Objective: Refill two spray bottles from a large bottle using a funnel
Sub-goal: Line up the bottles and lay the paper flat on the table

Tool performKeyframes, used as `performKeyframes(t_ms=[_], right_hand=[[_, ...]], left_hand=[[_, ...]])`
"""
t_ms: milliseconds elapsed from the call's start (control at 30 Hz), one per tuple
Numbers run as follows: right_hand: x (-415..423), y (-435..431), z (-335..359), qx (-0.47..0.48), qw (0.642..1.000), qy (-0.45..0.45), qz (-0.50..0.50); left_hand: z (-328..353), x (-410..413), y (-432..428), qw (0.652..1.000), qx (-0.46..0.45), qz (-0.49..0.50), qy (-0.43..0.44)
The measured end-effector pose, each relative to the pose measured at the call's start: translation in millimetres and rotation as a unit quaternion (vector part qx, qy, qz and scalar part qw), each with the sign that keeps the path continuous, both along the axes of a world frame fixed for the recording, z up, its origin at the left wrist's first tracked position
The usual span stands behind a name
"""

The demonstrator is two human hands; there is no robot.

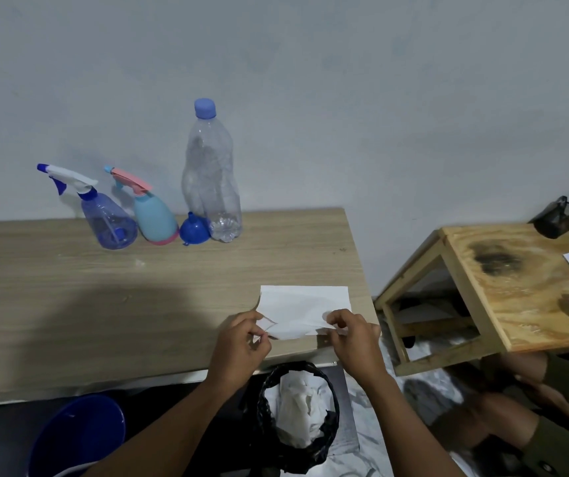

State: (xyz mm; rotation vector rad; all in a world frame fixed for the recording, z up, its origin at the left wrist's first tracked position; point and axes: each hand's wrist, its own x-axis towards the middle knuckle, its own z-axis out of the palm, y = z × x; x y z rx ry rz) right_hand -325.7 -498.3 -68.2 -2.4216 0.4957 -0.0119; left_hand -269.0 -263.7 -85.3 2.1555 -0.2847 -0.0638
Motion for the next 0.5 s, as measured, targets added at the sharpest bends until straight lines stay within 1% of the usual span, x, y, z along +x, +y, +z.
performKeyframes(t_ms=[100, 233, 333, 500], right_hand=[[3.0, -8.1, 2.2, 0.014, 0.999, 0.008, 0.027], [6.3, -13.5, 10.2, 0.037, 0.999, -0.002, 0.033], [8.2, -13.1, 10.3, 0.04, 0.999, -0.023, -0.005], [11.6, -8.4, 12.2, 0.145, 0.981, -0.087, -0.095]], left_hand=[[-2.8, 2.6, 1.4, 1.0, 0.021, -0.002, 0.011], [-9.5, 5.0, 3.3, 0.998, 0.064, -0.018, 0.02], [-10.2, 5.9, 0.6, 0.995, 0.096, -0.022, 0.003], [0.2, 9.3, -5.9, 0.991, 0.128, -0.014, 0.035]])
